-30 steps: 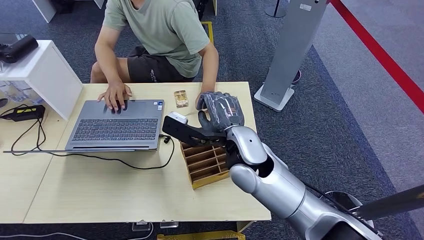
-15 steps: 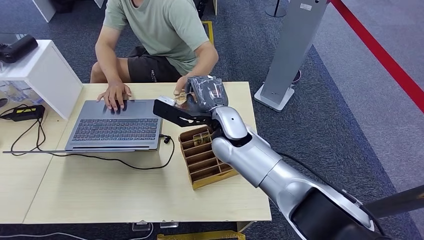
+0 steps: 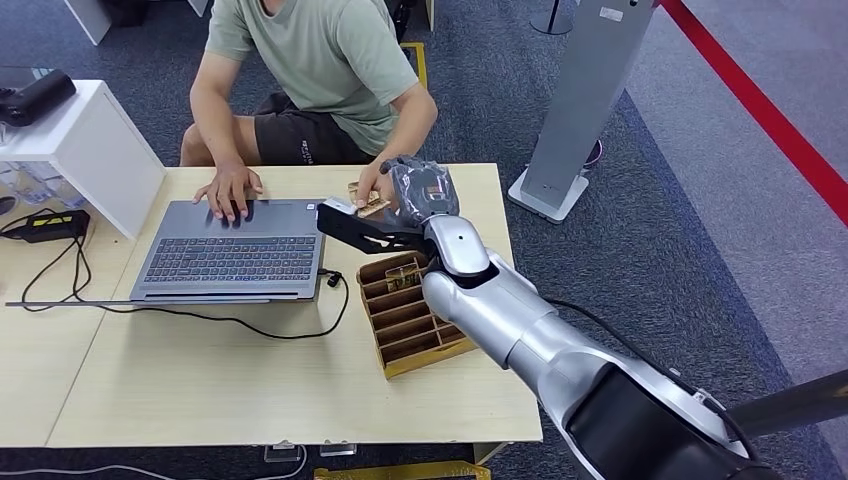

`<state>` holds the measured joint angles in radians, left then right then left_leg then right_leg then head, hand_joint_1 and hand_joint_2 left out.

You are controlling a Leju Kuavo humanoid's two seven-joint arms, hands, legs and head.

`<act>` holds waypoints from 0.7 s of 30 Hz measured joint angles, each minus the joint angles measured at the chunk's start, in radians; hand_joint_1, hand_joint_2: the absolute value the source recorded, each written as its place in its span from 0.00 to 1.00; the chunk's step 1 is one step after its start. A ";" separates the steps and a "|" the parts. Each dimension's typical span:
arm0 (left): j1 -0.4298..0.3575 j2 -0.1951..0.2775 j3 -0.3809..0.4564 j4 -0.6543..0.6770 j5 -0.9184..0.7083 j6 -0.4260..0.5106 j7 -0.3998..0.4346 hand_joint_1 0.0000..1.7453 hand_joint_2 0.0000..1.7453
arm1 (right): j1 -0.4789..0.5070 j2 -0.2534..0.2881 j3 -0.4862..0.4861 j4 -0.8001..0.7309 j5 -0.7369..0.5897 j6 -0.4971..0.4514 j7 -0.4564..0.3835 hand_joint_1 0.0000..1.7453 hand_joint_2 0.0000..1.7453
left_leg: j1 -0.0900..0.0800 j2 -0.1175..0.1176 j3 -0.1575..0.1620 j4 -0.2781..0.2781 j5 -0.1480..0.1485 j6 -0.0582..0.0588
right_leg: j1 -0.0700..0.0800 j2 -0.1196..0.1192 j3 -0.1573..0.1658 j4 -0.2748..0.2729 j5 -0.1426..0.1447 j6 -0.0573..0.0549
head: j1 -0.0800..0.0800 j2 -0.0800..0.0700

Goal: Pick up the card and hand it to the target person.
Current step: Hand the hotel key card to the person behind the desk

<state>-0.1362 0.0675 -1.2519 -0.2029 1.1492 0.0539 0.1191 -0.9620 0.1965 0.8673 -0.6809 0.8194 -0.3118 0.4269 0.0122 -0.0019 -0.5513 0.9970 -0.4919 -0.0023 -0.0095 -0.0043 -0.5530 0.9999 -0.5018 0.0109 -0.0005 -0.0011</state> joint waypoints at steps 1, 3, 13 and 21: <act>0.000 0.000 0.000 0.000 0.002 0.003 -0.002 0.00 0.00 | -0.001 0.002 0.001 0.005 0.000 0.000 -0.001 0.00 1.00 | 0.000 0.000 0.000 0.000 0.000 0.000 | 0.000 0.000 0.000 0.000 0.000 0.000 | 0.000 0.000; 0.000 0.000 0.000 0.000 0.008 0.009 -0.005 0.00 0.00 | -0.003 0.003 0.002 0.011 -0.001 -0.002 -0.007 0.00 1.00 | 0.000 0.000 0.000 0.000 0.000 0.000 | 0.000 0.000 0.000 0.000 0.000 0.000 | 0.000 0.000; 0.018 0.003 0.000 0.000 0.063 0.030 -0.016 0.00 0.00 | 0.026 -0.036 -0.010 -0.108 -0.075 -0.040 -0.025 0.00 1.00 | 0.000 0.000 0.001 0.000 0.000 0.000 | 0.000 0.000 -0.001 0.000 0.000 0.000 | 0.001 0.000; 0.032 0.007 0.002 0.000 0.120 0.039 -0.018 0.00 0.00 | 0.317 -0.207 -0.100 -0.503 -0.305 -0.042 -0.187 0.00 1.00 | 0.000 0.000 0.001 0.000 -0.001 0.001 | 0.000 0.000 0.000 -0.003 0.000 0.000 | 0.000 0.000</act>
<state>-0.1042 0.0741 -1.2496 -0.2029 1.2691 0.0932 0.1007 -0.6450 -0.0107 0.7676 -1.1839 0.5149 -0.3542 0.2399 0.0121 -0.0019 -0.5504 0.9973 -0.4929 -0.0015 -0.0096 -0.0043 -0.5526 0.9973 -0.5020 0.0111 -0.0001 -0.0011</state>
